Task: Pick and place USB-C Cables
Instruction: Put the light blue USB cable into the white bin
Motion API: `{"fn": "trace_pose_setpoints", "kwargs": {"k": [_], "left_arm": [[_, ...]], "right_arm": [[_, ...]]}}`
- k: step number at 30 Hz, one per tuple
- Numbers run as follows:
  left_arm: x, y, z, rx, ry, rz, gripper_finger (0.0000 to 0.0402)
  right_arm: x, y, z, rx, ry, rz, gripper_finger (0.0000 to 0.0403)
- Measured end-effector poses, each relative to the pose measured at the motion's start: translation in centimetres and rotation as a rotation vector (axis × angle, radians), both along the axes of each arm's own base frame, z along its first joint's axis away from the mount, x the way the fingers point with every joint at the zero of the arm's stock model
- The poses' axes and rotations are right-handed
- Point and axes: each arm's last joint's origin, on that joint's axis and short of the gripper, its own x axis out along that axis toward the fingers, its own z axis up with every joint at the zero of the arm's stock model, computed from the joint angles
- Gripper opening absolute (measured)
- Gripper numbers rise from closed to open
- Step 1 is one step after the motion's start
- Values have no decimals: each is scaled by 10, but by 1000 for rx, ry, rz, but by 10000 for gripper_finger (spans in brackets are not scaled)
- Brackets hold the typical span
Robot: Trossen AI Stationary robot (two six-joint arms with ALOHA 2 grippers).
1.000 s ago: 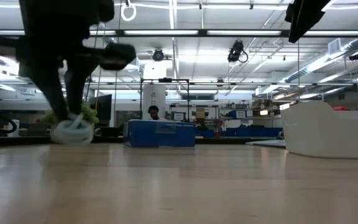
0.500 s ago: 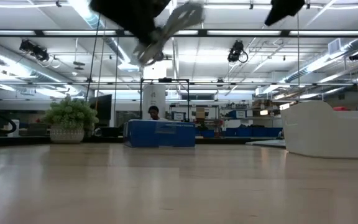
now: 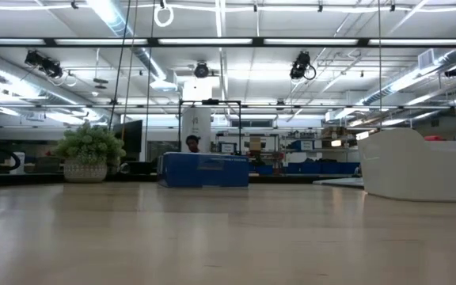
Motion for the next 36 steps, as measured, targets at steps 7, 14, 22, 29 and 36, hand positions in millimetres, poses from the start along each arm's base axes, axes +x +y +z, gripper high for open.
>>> {"fn": "trace_pose_setpoints", "kwargs": {"k": [7, 14, 22, 29, 36], "left_arm": [[7, 16, 22, -71, -216, 49, 30], [11, 27, 32, -171, -331, 0, 27], [12, 35, 33, -188, -346, 23, 28], [13, 38, 34, -182, -350, 32, 29], [13, 38, 34, -180, -352, 32, 28]], "right_arm": [[-2, 7, 22, -158, -173, 80, 220], [9, 15, 23, -272, -217, 108, 220], [19, 19, 25, -272, -280, 110, 220], [39, 16, 24, -317, -327, 44, 220], [52, 9, 23, -327, -357, -4, 203]]}}
